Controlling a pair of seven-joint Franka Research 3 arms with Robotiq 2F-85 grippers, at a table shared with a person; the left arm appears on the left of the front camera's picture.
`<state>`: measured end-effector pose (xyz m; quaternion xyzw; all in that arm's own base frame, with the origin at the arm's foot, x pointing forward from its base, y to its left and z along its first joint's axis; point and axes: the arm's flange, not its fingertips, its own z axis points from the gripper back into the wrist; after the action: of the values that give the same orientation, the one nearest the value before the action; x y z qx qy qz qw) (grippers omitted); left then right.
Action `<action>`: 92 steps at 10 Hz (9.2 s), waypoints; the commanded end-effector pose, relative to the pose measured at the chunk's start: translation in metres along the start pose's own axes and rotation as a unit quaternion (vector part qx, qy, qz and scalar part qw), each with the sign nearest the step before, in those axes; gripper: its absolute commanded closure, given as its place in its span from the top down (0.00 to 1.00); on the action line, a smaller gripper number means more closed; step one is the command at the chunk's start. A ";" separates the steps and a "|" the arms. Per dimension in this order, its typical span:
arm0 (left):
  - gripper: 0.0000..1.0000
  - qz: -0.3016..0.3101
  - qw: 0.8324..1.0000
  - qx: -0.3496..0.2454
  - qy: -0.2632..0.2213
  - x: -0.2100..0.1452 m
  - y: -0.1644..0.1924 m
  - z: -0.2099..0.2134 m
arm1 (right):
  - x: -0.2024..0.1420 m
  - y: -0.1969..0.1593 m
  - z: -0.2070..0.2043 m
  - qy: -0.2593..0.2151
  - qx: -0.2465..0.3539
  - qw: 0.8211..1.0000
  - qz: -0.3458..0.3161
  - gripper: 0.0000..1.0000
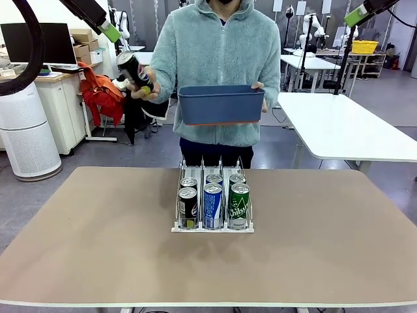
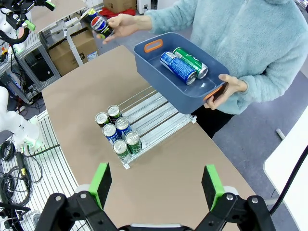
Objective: Fill the beverage cans into the dispenser.
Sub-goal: Pick up the Pepsi coke handed by the human.
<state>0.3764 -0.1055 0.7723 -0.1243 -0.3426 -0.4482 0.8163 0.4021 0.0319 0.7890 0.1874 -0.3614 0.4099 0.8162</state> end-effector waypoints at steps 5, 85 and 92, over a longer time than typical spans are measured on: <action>1.00 0.002 1.000 0.007 0.000 -0.002 0.001 -0.001 | 0.000 0.001 -0.001 0.000 0.002 1.000 -0.002 1.00; 0.17 0.018 0.999 0.036 0.015 -0.030 0.038 -0.116 | 0.000 0.001 -0.001 0.000 0.002 1.000 -0.002 1.00; 0.00 -0.006 0.998 0.043 0.034 -0.027 0.041 -0.109 | 0.000 0.001 -0.001 0.000 0.002 1.000 -0.002 1.00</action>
<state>0.4474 -0.1243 0.6740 -0.0841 -0.3414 -0.4395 0.8265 0.4020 0.0320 0.7890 0.1872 -0.3614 0.4100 0.8162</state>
